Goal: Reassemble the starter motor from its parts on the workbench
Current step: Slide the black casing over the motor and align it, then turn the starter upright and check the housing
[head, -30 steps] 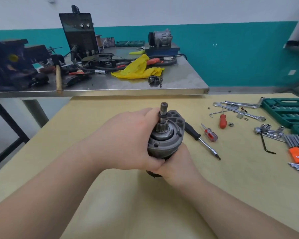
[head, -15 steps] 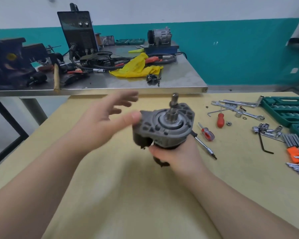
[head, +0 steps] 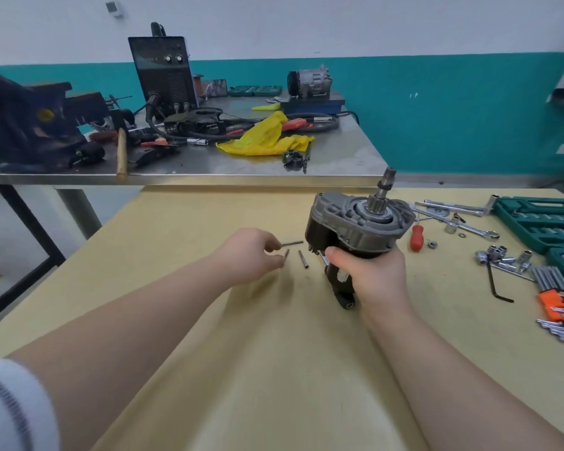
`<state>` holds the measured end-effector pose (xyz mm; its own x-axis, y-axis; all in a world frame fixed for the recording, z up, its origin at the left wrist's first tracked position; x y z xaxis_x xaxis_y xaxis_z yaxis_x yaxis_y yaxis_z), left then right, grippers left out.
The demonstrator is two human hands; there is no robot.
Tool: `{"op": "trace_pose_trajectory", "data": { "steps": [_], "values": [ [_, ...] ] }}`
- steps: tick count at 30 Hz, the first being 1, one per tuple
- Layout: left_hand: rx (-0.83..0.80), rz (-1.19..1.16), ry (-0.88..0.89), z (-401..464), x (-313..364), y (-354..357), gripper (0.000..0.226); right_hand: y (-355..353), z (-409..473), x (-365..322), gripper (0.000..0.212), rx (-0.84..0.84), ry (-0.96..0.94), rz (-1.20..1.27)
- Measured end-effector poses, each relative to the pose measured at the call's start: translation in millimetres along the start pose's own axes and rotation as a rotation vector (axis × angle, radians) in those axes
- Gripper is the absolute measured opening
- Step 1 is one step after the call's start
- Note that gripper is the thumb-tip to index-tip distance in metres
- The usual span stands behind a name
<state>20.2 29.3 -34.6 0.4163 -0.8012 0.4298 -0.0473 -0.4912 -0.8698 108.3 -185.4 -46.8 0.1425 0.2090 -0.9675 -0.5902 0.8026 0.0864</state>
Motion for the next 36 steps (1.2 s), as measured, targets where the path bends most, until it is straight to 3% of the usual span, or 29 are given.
{"op": "trace_pose_trajectory", "data": {
  "steps": [5,13,18,21,26,31,36],
  "values": [
    [-0.084,0.228,-0.145,22.2,17.9,10.6,0.028,-1.7,-0.1,-1.2,0.053,0.026,0.015,0.032],
    [-0.124,0.495,-0.167,24.9,24.3,6.4,0.013,8.7,-13.0,-18.0,0.042,-0.038,-0.112,0.018],
    [-0.105,0.384,-0.159,6.3,-8.2,0.8,0.013,32.2,-27.8,-16.8,0.040,-0.192,-0.102,0.055],
    [-0.038,0.286,-0.179,-13.3,-33.1,-3.8,0.032,49.7,-40.7,-14.4,0.045,-0.281,-0.091,0.076],
    [0.094,0.053,-0.181,-61.4,-68.3,-23.2,0.018,67.3,-50.5,-5.6,0.036,-0.386,0.008,-0.004],
    [0.320,-0.292,-0.007,-121.5,-52.7,-68.8,0.018,71.0,-52.3,-5.8,0.035,-0.411,0.028,-0.049],
    [0.448,-0.354,0.237,-167.8,5.8,-102.6,0.021,71.3,-52.0,-8.7,0.037,-0.430,0.019,-0.041]
  ]
}}
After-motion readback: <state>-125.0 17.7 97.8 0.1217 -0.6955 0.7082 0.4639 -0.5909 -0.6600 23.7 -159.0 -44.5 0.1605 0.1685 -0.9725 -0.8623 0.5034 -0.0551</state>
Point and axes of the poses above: each hand's wrist, its own z-axis towards the middle knuckle, its own y-axis out of the palm, x = y × z, the point moved 6 cm from there along z, towards the middle knuckle, and after that the axes turned 15 degrees about -x, right-handed, at the moved point
